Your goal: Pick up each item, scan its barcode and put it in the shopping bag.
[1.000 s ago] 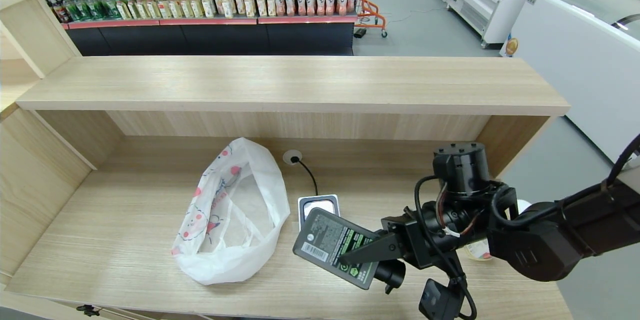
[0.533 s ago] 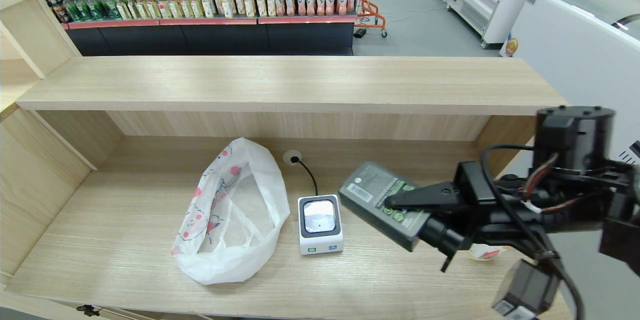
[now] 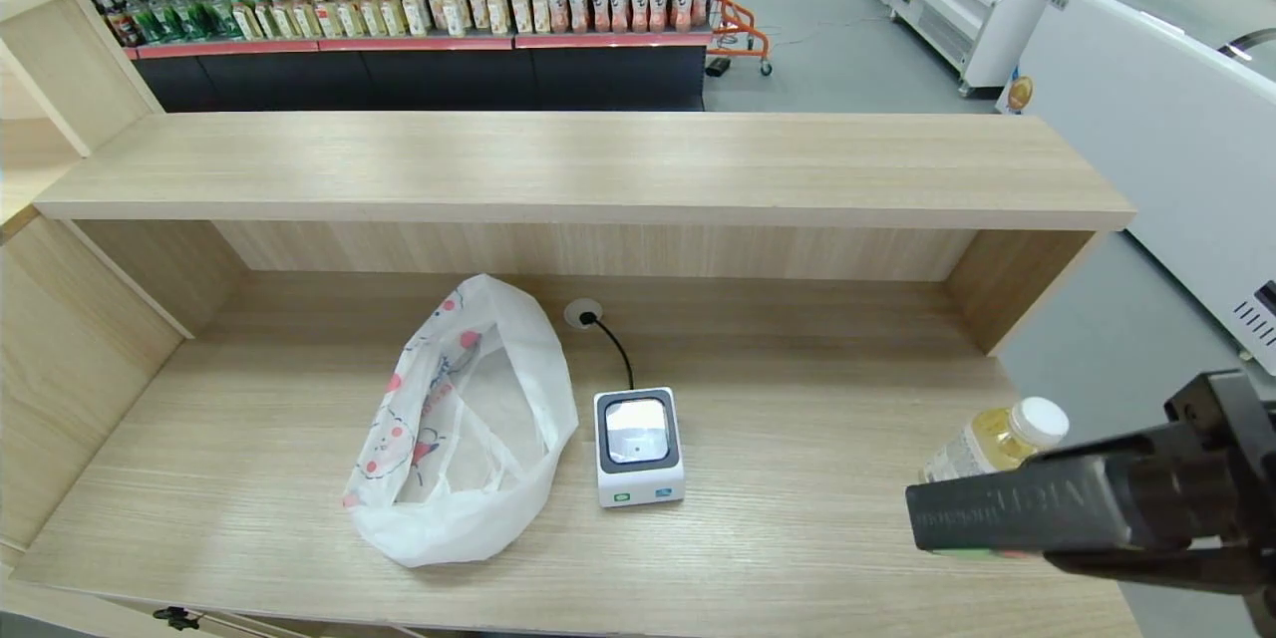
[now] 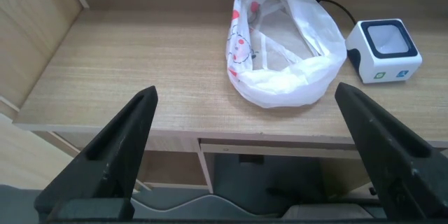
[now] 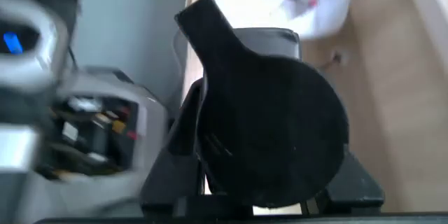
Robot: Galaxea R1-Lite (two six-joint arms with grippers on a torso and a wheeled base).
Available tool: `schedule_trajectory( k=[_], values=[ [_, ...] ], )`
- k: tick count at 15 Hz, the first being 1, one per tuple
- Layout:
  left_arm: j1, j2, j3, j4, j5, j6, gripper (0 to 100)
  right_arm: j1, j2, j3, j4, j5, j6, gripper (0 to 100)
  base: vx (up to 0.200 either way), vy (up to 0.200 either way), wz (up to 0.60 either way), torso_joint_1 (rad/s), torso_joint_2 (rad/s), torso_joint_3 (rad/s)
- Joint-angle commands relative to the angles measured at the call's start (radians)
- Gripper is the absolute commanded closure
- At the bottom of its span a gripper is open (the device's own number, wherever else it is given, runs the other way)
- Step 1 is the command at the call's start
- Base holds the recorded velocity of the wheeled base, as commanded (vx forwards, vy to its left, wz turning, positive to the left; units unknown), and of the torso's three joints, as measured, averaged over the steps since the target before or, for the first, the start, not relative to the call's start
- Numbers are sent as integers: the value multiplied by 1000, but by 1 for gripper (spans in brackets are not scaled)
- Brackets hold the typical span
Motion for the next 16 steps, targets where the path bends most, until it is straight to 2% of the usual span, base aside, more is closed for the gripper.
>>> schedule_trajectory(
  k=[1, 2, 3, 4, 5, 7, 9, 11, 16],
  values=[
    [0, 0, 0, 0, 0, 0, 0, -34, -66, -123, -62, -10, 496, 100, 0, 0, 0, 0, 0, 0],
    [0, 0, 0, 0, 0, 0, 0, -32, -64, -114, -111, -26, 650, 100, 0, 0, 0, 0, 0, 0],
    [0, 0, 0, 0, 0, 0, 0, -34, -58, -56, -250, -64, 955, 100, 0, 0, 0, 0, 0, 0],
    [0, 0, 0, 0, 0, 0, 0, -37, -49, 32, -408, -96, 1160, 100, 0, 0, 0, 0, 0, 0],
    [0, 0, 0, 0, 0, 0, 0, -37, -31, 125, -565, -159, 1311, 100, 0, 0, 0, 0, 0, 0],
    [0, 0, 0, 0, 0, 0, 0, -24, 0, 242, -784, -279, 1512, 100, 0, 0, 0, 0, 0, 0],
    [0, 0, 0, 0, 0, 0, 0, 34, -6, 262, -812, -360, 1604, 100, 0, 0, 0, 0, 0, 0],
    [0, 0, 0, 0, 0, -2, 0, 72, -21, 294, -815, -412, 1607, 100, 0, 0, 0, 0, 0, 0],
    [0, 0, 0, 0, 0, 0, 0, 74, -72, 352, -813, -412, 1608, 100, 0, 0, 0, 0, 0, 0]
  ],
)
